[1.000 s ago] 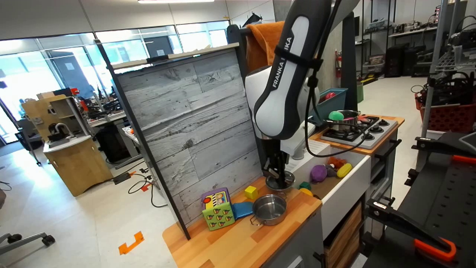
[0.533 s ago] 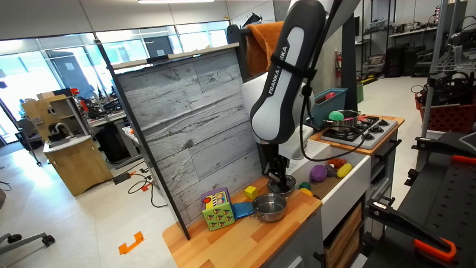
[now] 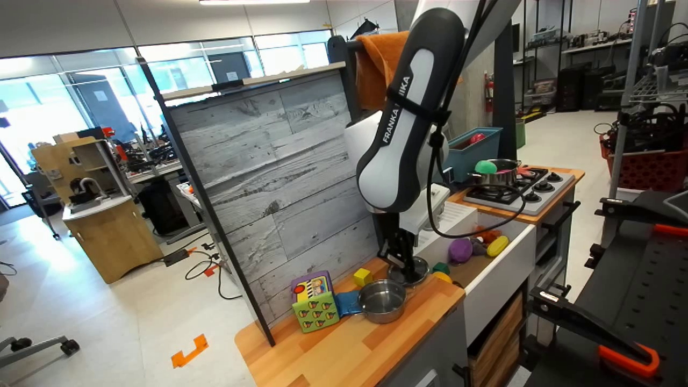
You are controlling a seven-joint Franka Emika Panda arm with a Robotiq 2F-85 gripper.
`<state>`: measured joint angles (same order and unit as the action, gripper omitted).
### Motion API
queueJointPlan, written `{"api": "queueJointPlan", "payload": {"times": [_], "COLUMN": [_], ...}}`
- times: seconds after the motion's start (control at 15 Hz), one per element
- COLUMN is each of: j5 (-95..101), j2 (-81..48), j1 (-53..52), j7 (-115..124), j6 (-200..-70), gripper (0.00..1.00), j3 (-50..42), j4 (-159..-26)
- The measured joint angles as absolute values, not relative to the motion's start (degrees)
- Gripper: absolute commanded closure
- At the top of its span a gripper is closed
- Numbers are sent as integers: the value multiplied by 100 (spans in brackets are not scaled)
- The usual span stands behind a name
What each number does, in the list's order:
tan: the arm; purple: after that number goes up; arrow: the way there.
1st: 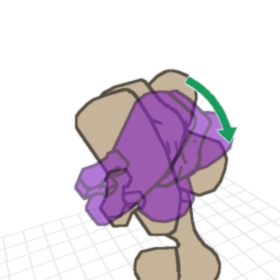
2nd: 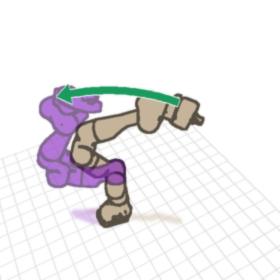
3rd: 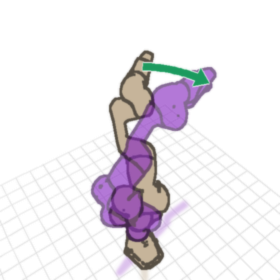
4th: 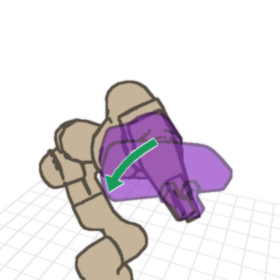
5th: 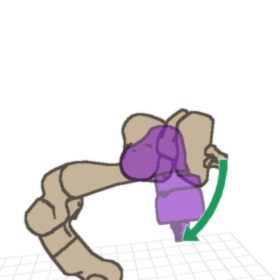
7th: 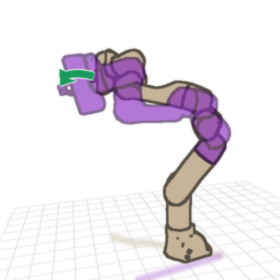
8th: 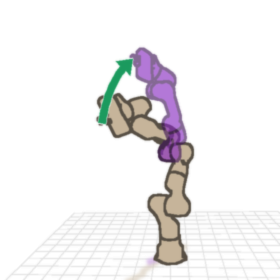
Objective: Put the lid of the pot on the table
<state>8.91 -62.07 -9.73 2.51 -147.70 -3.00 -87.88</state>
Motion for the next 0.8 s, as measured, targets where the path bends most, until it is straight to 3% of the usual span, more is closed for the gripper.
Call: {"api": "queueJointPlan", "payload": {"times": [0.13,0.2,0.33,0.73,0.8], "j5": [891,892,892,892,892], "j2": [-6243,-6260,-6303,-6345,-6345], "j1": [-986,-991,-1002,-1017,-1018], "j7": [265,273,287,356,360], "j6": [-14755,-14753,-14750,-14739,-14738], "gripper": [95,55,47,3,0], "j3": [-300,-300,-300,-300,-300], "j4": [-8734,-8712,-8661,-8600,-8600]}}
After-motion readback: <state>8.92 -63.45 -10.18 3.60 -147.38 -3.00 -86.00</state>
